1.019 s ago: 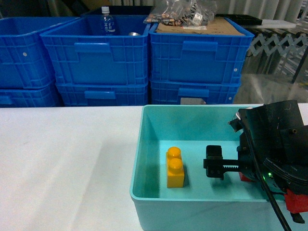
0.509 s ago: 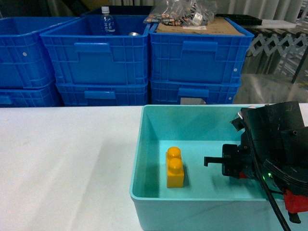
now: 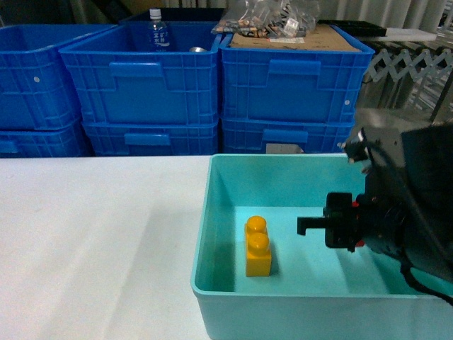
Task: Pick red block from blue box to shelf
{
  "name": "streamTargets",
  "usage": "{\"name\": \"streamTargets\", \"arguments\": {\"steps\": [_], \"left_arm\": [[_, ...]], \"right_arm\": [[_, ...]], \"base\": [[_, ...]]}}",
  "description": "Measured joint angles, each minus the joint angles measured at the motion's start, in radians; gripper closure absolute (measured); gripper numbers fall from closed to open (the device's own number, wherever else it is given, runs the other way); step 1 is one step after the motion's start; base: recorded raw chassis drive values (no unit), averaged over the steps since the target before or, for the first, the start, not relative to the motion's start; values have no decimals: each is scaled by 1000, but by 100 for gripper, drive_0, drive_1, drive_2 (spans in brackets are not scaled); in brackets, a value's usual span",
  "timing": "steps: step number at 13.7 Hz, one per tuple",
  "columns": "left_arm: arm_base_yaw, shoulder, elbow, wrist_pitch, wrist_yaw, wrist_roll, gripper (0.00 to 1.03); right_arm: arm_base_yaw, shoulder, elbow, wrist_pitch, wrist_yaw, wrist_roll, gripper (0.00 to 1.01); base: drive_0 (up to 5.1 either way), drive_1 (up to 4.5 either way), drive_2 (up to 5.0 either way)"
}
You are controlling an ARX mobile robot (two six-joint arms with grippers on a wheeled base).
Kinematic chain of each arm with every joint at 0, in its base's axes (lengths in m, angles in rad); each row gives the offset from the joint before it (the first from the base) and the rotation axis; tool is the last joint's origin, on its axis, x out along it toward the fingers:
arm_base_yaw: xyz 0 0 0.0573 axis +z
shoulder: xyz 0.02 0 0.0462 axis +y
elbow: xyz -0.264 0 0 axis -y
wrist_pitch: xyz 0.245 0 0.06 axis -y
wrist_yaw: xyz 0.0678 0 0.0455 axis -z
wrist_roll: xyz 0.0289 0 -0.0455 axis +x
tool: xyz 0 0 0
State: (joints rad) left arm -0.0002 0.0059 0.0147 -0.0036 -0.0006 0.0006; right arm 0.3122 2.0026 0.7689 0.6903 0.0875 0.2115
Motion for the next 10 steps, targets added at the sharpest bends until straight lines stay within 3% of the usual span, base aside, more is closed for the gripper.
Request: {"name": "streamTargets", "arguments": {"steps": [5, 8, 10], "left_arm": [[0, 0, 0, 0, 0, 0, 5], [0, 0, 0, 0, 0, 0, 5], [0, 0, 0, 0, 0, 0, 5]], "right_arm": [[-21, -323, -74, -102, -71, -11, 73], [-35, -527, -64, -197, -114, -57, 73], [-70, -616, -53, -256, -146, -82, 73]], "base": [[0, 0, 0], [0, 0, 0], [0, 0, 0]]}}
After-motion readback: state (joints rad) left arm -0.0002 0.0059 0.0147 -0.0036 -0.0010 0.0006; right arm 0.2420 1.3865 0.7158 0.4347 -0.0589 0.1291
